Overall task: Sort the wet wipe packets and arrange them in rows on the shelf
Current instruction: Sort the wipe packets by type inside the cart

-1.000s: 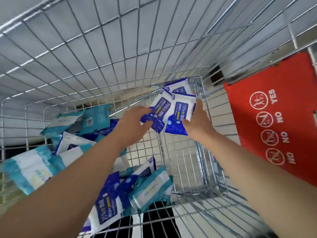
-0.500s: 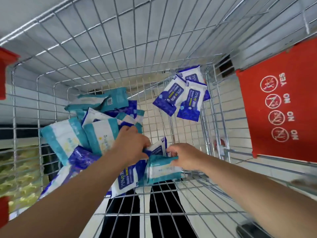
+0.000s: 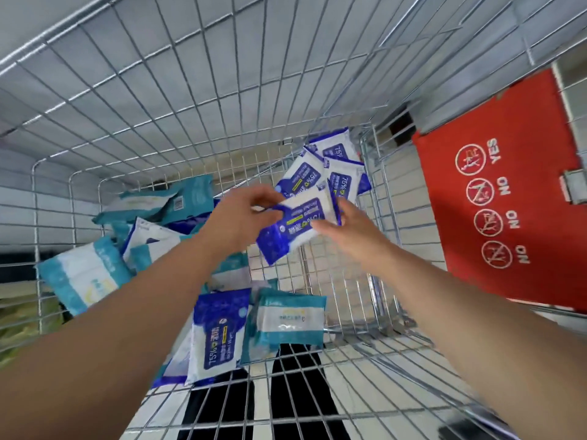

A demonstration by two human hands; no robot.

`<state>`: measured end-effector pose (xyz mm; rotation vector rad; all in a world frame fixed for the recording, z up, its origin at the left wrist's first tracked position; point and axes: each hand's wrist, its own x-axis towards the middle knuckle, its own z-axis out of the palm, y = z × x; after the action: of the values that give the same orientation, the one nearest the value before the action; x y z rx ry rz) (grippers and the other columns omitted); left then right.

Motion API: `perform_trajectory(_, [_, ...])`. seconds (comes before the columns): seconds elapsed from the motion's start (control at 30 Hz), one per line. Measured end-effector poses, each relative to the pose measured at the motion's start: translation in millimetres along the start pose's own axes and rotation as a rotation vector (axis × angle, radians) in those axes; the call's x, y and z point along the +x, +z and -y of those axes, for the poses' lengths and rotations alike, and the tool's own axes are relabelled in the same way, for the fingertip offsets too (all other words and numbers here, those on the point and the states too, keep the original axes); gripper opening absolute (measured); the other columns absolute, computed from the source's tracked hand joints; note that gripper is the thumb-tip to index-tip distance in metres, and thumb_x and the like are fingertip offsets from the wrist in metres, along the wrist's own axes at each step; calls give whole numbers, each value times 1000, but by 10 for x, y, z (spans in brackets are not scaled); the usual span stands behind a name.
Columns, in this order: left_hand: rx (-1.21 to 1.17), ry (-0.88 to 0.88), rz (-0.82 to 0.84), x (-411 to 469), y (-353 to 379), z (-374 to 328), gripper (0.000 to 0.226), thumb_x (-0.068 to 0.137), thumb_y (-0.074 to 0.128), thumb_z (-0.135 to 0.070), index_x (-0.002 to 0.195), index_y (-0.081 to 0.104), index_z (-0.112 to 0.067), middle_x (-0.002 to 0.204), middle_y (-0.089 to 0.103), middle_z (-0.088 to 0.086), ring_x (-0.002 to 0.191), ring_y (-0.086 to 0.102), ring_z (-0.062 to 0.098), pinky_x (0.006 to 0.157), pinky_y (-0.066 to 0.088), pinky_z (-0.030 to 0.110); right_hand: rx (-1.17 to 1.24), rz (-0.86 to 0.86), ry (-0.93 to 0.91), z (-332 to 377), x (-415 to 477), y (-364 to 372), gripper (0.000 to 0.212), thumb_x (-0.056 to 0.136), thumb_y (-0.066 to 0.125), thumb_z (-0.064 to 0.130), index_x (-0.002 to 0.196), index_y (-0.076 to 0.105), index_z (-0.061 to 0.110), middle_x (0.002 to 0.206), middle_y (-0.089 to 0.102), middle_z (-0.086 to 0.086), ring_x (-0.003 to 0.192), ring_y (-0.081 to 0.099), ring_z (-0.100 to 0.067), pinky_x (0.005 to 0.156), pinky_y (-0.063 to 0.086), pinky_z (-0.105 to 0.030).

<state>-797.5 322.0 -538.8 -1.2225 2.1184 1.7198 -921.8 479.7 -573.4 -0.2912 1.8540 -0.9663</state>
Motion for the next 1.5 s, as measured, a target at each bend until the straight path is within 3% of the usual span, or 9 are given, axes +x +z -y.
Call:
perform_trajectory(0.1, [52, 39, -78, 171, 116, -72, 26, 82, 67, -3, 100, 63, -21, 92, 64, -6, 84, 61, 15, 83, 50, 30, 84, -102, 10, 123, 151, -160, 19, 84, 70, 12, 101, 62, 14, 102, 69, -8, 89, 67, -19, 81, 58, -35])
perform_trajectory(0.23, [521, -10, 122, -28, 152, 116, 71, 68, 84, -33, 129, 50, -20, 126, 57, -1, 112, 55, 20, 96, 43, 33, 262, -234, 12, 143, 323, -242, 35, 87, 58, -1, 119, 49, 10, 108, 62, -8, 86, 60, -12, 74, 54, -23])
perform_trajectory(0.43, [1231, 189, 386, -597, -61, 395, 69, 56, 73, -69, 114, 61, -34, 139, 37, -7, 126, 34, 19, 107, 21, 35, -295, -108, 0, -316, -34, 110, 49, 83, 65, 6, 126, 44, 14, 117, 47, -5, 99, 56, -19, 77, 49, -31])
perform_trajectory(0.57, [1248, 277, 364, -688, -179, 544, 64, 57, 76, -62, 115, 67, -35, 148, 36, -5, 136, 30, 22, 114, 14, 41, -647, 333, -55, -494, -372, 395, 46, 86, 67, 13, 129, 51, 12, 123, 56, -5, 113, 55, -21, 90, 45, -29])
perform_trajectory(0.73, [1319, 261, 288, -739, -285, 646, 50, 41, 84, -58, 83, 76, -32, 130, 57, -2, 125, 44, 26, 108, 15, 47, -884, 472, -14, -599, -416, 661, 40, 80, 72, 20, 117, 59, 9, 113, 59, -8, 101, 58, -24, 83, 48, -33])
perform_trajectory(0.97, [1272, 217, 129, -959, -588, 751, 44, 36, 89, -55, 73, 75, -36, 144, 43, 14, 133, 30, 37, 110, 11, 50, -340, 324, 197, -489, -353, 623, 33, 86, 66, 16, 117, 55, 12, 103, 63, -4, 87, 59, -17, 65, 47, -23])
perform_trajectory(1.17, [1314, 192, 118, -1091, -668, 782, 68, 49, 87, -48, 112, 68, -30, 152, 30, 13, 142, 14, 32, 115, 0, 46, -58, 319, 268, -480, -380, 889, 28, 80, 66, 3, 108, 64, 7, 99, 70, -8, 82, 66, -19, 73, 53, -29])
perform_trajectory(1.3, [1270, 154, 195, -1089, -565, 754, 87, 82, 64, -28, 147, 7, -44, 159, -13, -1, 143, -23, 24, 113, -18, 54, -88, 153, 298, -454, -406, 954, 26, 71, 75, 4, 96, 66, 9, 90, 70, -8, 74, 65, -18, 65, 52, -26])
perform_trajectory(1.5, [1218, 224, 216, -1004, -493, 837, 47, 76, 63, -58, 115, 63, -32, 153, 32, 3, 144, 7, 29, 111, -10, 59, -15, 190, 328, -443, -442, 953, 22, 78, 70, 4, 99, 65, -1, 92, 69, -20, 72, 59, -18, 59, 45, -20])
